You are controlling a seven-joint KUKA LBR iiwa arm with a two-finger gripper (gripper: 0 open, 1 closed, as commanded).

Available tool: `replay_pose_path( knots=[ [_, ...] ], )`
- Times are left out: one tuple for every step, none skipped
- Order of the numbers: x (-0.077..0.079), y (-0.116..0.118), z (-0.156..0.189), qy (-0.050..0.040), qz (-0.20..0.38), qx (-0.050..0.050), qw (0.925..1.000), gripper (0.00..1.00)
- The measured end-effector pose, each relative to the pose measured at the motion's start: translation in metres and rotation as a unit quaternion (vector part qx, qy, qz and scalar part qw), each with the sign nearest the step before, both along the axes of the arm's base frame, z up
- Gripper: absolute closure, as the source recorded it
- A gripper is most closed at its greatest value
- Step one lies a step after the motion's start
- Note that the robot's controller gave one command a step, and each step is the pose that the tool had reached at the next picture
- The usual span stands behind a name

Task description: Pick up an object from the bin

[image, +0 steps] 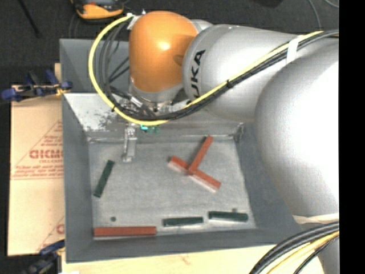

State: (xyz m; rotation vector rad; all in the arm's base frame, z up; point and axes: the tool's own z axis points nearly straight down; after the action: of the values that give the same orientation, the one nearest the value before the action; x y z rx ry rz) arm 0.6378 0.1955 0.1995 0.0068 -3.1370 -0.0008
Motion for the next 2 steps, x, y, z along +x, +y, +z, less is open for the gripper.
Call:
replay_pose_path(
  knots=[
    [0.002,-0.001,0.006,-0.0043,-0.002,0.001,1.0,0.0],
    [-0.004,0.007,-0.021,-0.0075,0.038,0.0,0.9993,0.0]
  ],
)
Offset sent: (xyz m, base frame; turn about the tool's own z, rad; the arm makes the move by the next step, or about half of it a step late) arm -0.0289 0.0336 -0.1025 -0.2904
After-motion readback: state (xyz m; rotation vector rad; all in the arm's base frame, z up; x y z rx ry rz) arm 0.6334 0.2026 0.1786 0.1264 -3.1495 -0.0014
